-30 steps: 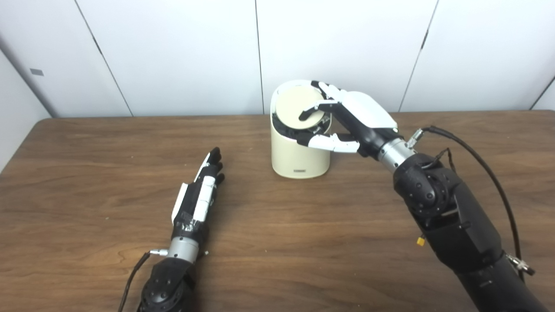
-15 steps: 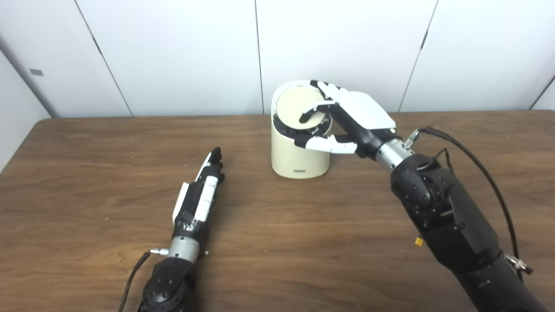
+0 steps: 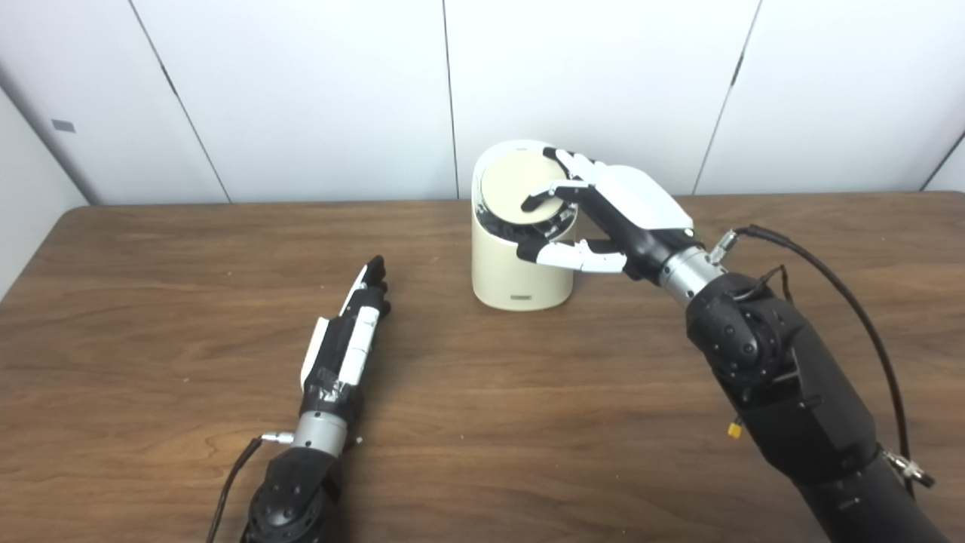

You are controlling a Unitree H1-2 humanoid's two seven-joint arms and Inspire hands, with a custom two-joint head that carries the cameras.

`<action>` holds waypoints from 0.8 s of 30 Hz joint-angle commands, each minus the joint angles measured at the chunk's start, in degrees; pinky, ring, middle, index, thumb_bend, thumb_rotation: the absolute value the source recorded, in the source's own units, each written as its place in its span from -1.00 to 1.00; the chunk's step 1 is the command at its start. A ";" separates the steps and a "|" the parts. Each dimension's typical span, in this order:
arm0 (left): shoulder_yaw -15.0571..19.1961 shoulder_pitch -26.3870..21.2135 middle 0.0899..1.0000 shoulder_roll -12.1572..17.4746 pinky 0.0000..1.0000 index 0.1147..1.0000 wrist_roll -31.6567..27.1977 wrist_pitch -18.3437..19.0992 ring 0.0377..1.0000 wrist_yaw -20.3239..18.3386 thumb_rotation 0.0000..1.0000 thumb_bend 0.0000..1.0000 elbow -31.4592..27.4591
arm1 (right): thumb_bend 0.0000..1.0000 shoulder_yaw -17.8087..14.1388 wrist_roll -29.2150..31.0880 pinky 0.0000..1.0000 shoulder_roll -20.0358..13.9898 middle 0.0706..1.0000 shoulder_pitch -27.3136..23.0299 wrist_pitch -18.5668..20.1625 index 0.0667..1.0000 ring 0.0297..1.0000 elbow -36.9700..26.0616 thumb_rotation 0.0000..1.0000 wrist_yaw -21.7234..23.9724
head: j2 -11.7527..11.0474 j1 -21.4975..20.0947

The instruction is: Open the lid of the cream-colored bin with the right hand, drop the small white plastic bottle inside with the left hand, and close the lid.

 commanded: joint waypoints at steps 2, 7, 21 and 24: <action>-0.31 -1.18 1.00 0.48 1.00 1.00 0.61 2.14 1.00 0.18 0.82 0.49 -0.51 | 0.16 -2.23 0.63 1.00 0.23 1.00 -1.86 -0.54 0.45 1.00 -4.50 1.00 -1.31 | 0.06 0.03; -0.03 -1.13 1.00 0.71 1.00 1.00 0.13 2.81 1.00 0.05 0.80 0.48 -0.60 | 0.11 -4.24 1.51 1.00 0.83 1.00 -0.90 0.46 0.45 1.00 -8.00 1.00 -1.13 | 0.06 -0.17; 0.82 -1.53 1.00 1.17 1.00 1.00 -0.40 1.40 1.00 0.14 0.80 0.40 -1.32 | 0.05 -13.30 7.40 0.94 0.90 0.98 7.89 3.76 0.72 1.00 -12.18 1.00 -2.39 | -0.01 0.09; 1.40 -1.23 1.00 1.28 1.00 1.00 -1.03 1.89 1.00 0.08 0.81 0.33 -2.71 | -0.02 -15.55 10.11 0.91 0.91 0.98 10.49 3.75 0.78 1.00 -11.54 1.00 -3.13 | 0.04 0.05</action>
